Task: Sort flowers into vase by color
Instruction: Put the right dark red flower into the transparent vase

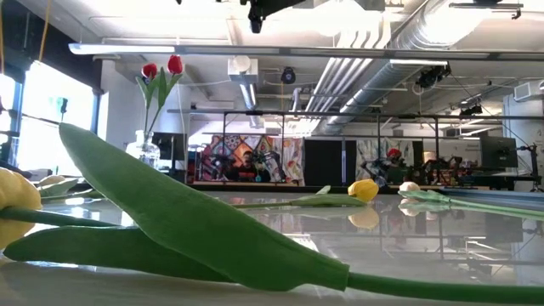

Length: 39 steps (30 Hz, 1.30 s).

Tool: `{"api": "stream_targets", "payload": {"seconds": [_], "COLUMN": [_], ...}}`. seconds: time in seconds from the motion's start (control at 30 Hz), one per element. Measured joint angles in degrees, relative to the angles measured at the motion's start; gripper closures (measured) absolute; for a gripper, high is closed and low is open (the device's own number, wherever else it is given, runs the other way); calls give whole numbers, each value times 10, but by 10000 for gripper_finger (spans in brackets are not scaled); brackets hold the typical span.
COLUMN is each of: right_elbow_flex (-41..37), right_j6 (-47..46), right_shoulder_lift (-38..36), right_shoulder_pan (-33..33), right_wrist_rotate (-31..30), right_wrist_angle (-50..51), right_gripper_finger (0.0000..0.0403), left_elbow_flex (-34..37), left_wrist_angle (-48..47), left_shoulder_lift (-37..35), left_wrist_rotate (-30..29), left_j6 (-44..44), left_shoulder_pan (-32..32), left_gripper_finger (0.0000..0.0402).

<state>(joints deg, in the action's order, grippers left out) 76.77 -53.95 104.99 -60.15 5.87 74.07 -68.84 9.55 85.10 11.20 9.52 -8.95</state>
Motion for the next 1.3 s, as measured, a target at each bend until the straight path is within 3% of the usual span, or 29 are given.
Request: {"api": "stream_targets", "payload": {"seconds": [0.1, 0.33, 0.47, 0.67, 0.83, 1.07, 1.3], "right_elbow_flex": [-30, -177, -246, -301, -311, -346, -346], "right_j6": [-13, -72, -58, 71, 119, 130, 145], "right_shoulder_lift": [-47, -214, -264, -254, -240, -239, -237], "right_shoulder_pan": [0, 0, 0, 0, 0, 0, -1], "right_wrist_rotate": [-12, 4, 15, 65, 37, 40, 9], "right_wrist_angle": [-20, -176, -206, -255, -256, -328, -330], "right_gripper_finger": [320, 337, 355, 362, 352, 349, 350], "left_elbow_flex": [0, 0, 0, 0, 0, 0, 0], "left_wrist_angle": [-6, -21, -21, -23, -31, -39, -40], "left_shoulder_lift": [0, 0, 0, 0, 0, 0, 0], "left_wrist_rotate": [0, 0, 0, 0, 0, -19, -30], "left_j6": [8, 9, 14, 26, 29, 28, 24], "left_shoulder_pan": [0, 0, 0, 0, 0, 0, 0], "left_gripper_finger": [218, 218, 218, 218, 218, 218, 218]}}
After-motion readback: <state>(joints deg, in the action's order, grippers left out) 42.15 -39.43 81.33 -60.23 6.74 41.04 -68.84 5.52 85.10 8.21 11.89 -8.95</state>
